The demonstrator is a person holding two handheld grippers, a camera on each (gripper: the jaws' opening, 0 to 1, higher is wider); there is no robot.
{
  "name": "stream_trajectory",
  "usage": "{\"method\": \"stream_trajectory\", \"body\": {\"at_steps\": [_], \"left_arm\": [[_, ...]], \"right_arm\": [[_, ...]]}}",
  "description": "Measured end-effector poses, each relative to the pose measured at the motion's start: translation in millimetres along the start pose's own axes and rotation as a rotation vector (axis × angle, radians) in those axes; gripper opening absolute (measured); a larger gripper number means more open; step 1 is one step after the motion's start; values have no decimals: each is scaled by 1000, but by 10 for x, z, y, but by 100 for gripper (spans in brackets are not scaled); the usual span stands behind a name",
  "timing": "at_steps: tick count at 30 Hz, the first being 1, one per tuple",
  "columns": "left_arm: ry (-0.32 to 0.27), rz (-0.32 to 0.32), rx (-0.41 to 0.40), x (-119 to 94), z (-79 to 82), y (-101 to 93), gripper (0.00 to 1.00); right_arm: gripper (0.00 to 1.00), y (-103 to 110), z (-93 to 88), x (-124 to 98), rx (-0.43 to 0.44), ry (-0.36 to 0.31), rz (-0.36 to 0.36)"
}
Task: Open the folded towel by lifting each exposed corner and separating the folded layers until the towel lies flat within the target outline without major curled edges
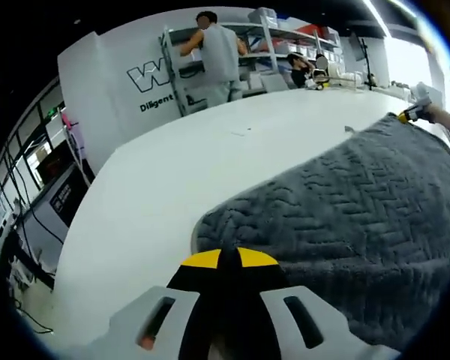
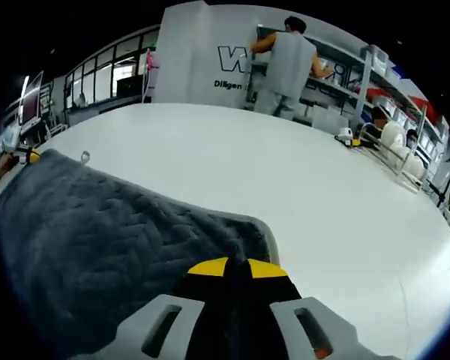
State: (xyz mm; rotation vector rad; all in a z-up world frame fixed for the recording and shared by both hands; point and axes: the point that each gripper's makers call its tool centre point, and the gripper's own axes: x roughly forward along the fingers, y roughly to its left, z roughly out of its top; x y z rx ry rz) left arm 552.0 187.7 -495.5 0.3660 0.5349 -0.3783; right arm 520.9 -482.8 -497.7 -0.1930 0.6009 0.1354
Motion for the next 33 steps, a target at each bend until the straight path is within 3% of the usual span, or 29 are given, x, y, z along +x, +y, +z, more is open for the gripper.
{"method": "stream_trajectory", "body": {"at_steps": [16, 21, 23, 25, 27, 31, 33], "left_arm": [[31, 58, 8, 74, -5, 232, 6], [32, 78, 8, 66, 0, 223, 7], [34, 66, -35, 25, 3, 206, 14], [27, 86, -102, -62, -15, 249, 31], [17, 84, -136, -156, -58, 273, 44], [-1, 36, -216, -344, -167, 230, 53], [29, 16, -176, -442, -282, 141, 60]], "right_arm": [[7, 77, 166, 195, -48, -38, -9], [14, 55, 163, 170, -46, -46, -27], [24, 2, 162, 135, -38, -41, -48], [35, -25, 149, 61, -17, -35, -52], [37, -11, 89, -9, 14, -22, -22], [41, -101, -13, -211, 24, -8, -46], [43, -129, -28, -354, 19, -18, -52]]}}
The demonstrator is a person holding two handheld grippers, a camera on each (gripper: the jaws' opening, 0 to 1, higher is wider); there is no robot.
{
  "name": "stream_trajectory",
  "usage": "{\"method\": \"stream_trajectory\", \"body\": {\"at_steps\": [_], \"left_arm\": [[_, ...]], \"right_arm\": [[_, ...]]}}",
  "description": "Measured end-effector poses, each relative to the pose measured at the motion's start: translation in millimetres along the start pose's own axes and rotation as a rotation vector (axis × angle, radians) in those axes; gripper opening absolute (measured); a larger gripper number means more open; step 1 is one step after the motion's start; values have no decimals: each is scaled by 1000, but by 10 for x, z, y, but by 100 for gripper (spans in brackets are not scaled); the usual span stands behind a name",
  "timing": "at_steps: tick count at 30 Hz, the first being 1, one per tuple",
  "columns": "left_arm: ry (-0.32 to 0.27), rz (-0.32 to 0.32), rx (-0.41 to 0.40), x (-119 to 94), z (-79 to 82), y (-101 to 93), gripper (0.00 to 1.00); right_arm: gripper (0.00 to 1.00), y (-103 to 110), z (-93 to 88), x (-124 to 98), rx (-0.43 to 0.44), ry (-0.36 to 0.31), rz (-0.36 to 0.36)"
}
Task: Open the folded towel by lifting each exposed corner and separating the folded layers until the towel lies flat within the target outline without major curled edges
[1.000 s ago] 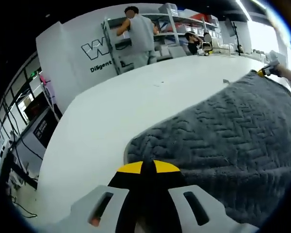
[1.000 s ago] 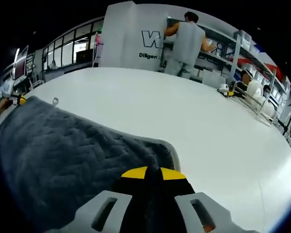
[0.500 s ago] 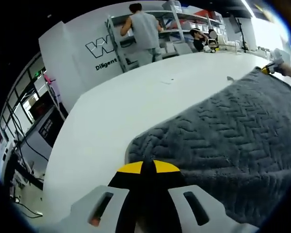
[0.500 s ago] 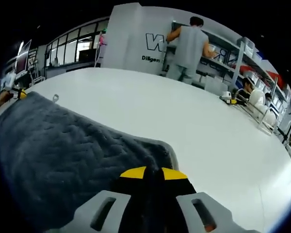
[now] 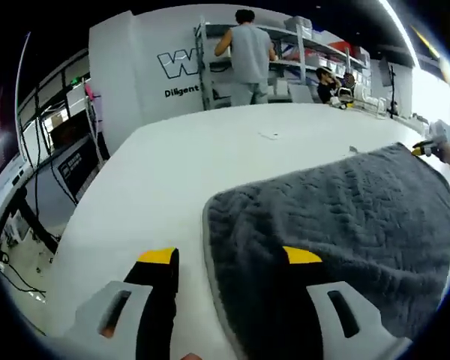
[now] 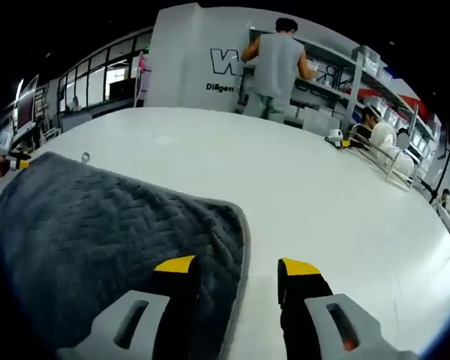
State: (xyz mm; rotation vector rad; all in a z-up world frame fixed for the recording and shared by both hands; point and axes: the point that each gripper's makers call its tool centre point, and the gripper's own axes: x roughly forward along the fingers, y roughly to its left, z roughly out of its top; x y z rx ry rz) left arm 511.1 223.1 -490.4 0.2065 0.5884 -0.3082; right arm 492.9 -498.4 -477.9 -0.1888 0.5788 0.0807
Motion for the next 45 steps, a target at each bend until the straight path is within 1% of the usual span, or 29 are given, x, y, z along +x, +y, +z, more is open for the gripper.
{"method": "stream_trajectory", "body": {"at_steps": [1, 2, 3, 4, 5, 7, 8, 10, 11, 14, 17, 18, 19, 21, 23, 25, 26, 28, 29, 30, 32, 34, 35, 36, 38, 39, 41, 44, 45], "left_arm": [[15, -2, 25, -51, -63, -31, 63], [6, 1, 16, -106, -94, -71, 65], [-12, -5, 8, -174, -104, -102, 67], [-52, -37, -29, -257, -88, -189, 68], [-75, -66, -50, -331, -84, -263, 68], [-117, -111, -64, -451, -62, -378, 68], [-123, -140, -54, -539, -79, -462, 68], [-150, -163, -36, -753, -99, -611, 68], [-155, -173, -30, -821, -106, -662, 68], [-229, -232, -9, -1166, -57, -913, 70], [-274, -257, -9, -1427, -41, -1075, 71], [-296, -264, -6, -1542, -37, -1160, 72], [-296, -265, -7, -1595, -51, -1197, 72], [-336, -247, 30, -1781, -41, -1321, 74], [-344, -234, 33, -1915, -71, -1420, 76], [-314, -238, 44, -2016, -153, -1509, 79], [-311, -235, 45, -2048, -175, -1535, 84], [-310, -214, 38, -2120, -229, -1566, 91], [-302, -210, 35, -2133, -265, -1576, 92], [-275, -219, 39, -2141, -332, -1596, 92], [-273, -220, 29, -2169, -387, -1616, 95], [-264, -218, -5, -2181, -400, -1627, 96], [-263, -225, 0, -2198, -413, -1640, 97], [-259, -231, 2, -2210, -435, -1648, 97], [-251, -226, -17, -2230, -480, -1629, 98], [-251, -224, -19, -2238, -491, -1623, 98], [-247, -226, -29, -2261, -533, -1614, 98], [-240, -230, -41, -2284, -596, -1606, 98], [-233, -230, -44, -2282, -636, -1603, 98]], "right_arm": [[45, -17, -1, -68, 1, -2, 4], [46, -14, -9, -172, 5, -8, 13], [48, 8, 1, -254, 7, -25, 22], [49, 41, 5, -337, 3, -37, 38], [50, 92, 3, -417, -15, -45, 61], [51, 177, -49, -567, -51, -41, 82], [52, 226, -91, -651, -94, -35, 93], [56, 306, -206, -811, -155, -6, 109], [57, 361, -238, -888, -178, -15, 115], [65, 535, -350, -1152, -178, -36, 143], [75, 715, -448, -1367, -164, -38, 177], [76, 784, -493, -1445, -179, -26, 189], [75, 835, -521, -1522, -197, -27, 187], [74, 881, -562, -1652, -195, -26, 165], [75, 968, -595, -1780, -206, -28, 165], [82, 1093, -628, -1908, -209, -30, 173], [85, 1156, -607, -1972, -225, -51, 177], [88, 1297, -507, -2120, -197, -125, 166], [88, 1371, -460, -2179, -193, -158, 176], [89, 1431, -458, -2233, -178, -165, 186], [93, 1498, -447, -2295, -173, -174, 176], [100, 1519, -424, -2322, -176, -184, 134], [99, 1524, -418, -2323, -174, -192, 110], [99, 1561, -432, -2310, -172, -191, 113], [99, 1563, -451, -2239, -106, -197, 91], [99, 1575, -509, -2165, -99, -149, 94], [99, 1610, -577, -2091, -155, -115, 111], [99, 1608, -676, -2032, -147, -73, 112], [99, 1609, -685, -2020, -146, -71, 120]]}}
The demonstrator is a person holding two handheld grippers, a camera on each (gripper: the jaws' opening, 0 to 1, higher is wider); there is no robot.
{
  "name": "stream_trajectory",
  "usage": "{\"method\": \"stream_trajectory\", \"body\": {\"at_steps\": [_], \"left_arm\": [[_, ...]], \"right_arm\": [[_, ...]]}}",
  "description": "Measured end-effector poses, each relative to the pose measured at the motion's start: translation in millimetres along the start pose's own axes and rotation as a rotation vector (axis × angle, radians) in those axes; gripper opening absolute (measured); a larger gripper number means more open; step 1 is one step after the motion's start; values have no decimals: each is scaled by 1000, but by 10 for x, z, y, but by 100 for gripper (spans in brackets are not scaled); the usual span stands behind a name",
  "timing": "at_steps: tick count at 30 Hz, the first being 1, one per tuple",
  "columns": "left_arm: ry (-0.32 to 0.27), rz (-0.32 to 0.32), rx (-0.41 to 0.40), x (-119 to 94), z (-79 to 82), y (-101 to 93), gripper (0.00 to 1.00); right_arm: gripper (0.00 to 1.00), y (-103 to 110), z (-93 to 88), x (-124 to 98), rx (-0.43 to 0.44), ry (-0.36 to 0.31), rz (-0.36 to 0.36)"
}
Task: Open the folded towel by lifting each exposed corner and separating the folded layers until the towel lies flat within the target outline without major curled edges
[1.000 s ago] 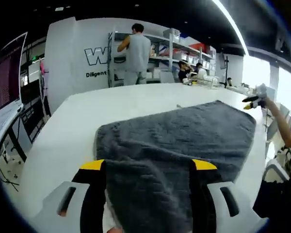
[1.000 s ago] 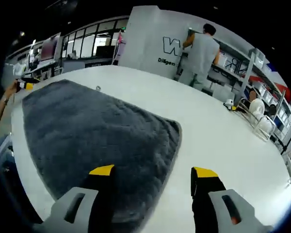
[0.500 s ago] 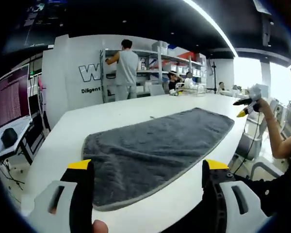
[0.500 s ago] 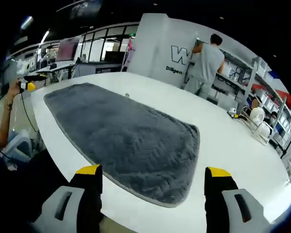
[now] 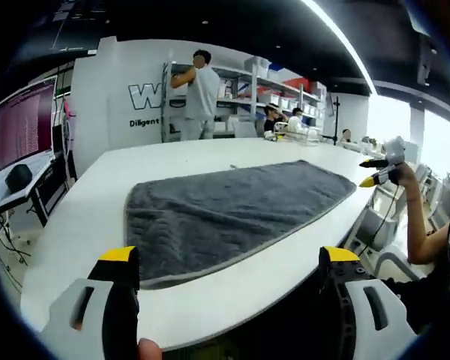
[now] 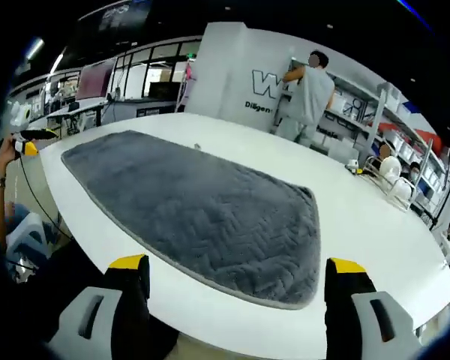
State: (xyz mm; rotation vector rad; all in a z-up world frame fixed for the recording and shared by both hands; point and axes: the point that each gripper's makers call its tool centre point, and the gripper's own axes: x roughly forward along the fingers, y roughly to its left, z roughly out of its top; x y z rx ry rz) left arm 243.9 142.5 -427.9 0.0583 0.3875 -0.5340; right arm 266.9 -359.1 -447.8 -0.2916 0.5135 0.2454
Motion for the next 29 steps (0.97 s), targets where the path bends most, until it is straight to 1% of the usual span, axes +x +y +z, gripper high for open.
{"method": "stream_trajectory", "body": {"at_steps": [3, 5, 8, 13, 19, 26, 29], "left_arm": [[17, -7, -17, 0, -82, 1, 97], [22, -18, -22, 1, -95, -26, 97], [13, -25, -23, 5, -80, -56, 96], [20, -53, -18, 16, -104, -140, 96], [14, -51, -19, -9, -93, -154, 96], [3, -50, -24, -30, -71, -158, 96], [9, -57, -17, -25, -79, -182, 96]], "right_arm": [[99, -1, -25, 8, 24, -7, 4], [99, 44, -80, -7, 2, 15, 23], [99, 63, -86, -44, -5, 12, 25], [99, 67, -59, -93, 0, -5, 23], [99, 101, -82, -108, -7, 0, 40], [99, 94, -86, -128, -5, -1, 40], [99, 79, -93, -117, -7, 4, 42]]}}
